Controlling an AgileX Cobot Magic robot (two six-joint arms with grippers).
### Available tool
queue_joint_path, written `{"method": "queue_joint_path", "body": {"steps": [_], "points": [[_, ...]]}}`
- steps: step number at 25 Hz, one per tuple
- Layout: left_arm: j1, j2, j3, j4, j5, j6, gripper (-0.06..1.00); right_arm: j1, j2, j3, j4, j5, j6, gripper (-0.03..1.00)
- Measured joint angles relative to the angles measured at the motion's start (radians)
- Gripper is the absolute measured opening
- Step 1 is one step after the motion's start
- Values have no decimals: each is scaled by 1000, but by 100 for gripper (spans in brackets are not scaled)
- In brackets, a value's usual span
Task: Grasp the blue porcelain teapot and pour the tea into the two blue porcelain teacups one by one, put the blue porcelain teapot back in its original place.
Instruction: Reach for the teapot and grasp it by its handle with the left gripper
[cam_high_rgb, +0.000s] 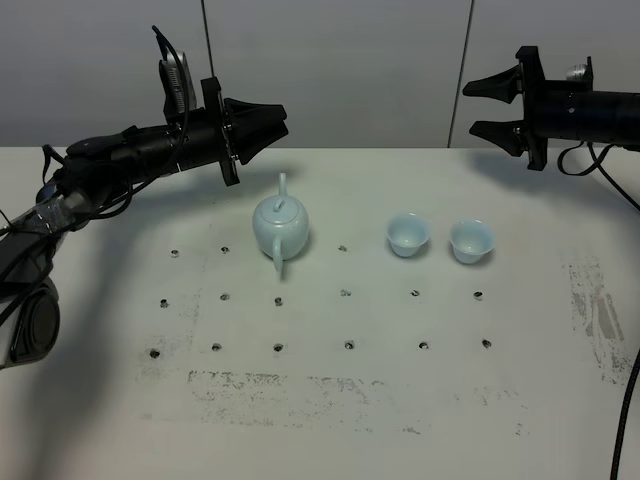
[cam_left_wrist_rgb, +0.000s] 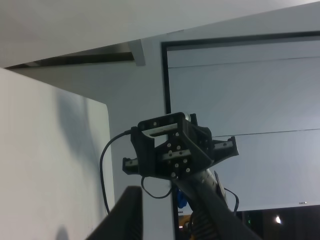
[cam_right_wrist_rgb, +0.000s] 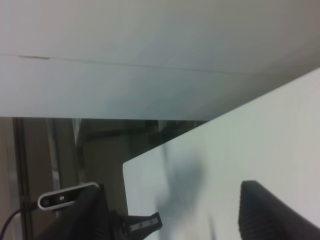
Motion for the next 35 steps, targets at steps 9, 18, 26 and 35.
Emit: {"method": "queue_joint_path", "body": {"steps": [9, 18, 26, 35], "points": [[0, 0, 0, -6, -1, 1, 31, 0, 0, 0, -7, -19, -52, 57], [0, 0, 0, -12, -2, 29, 31, 0, -10, -1, -199, -64, -273, 55], [0, 2, 0, -1, -4, 56, 31, 0, -112, -2, -1048, -126, 13, 54], [0, 5, -36, 85, -14, 63, 31, 1, -144, -6, -1219, 33, 86, 54]]}}
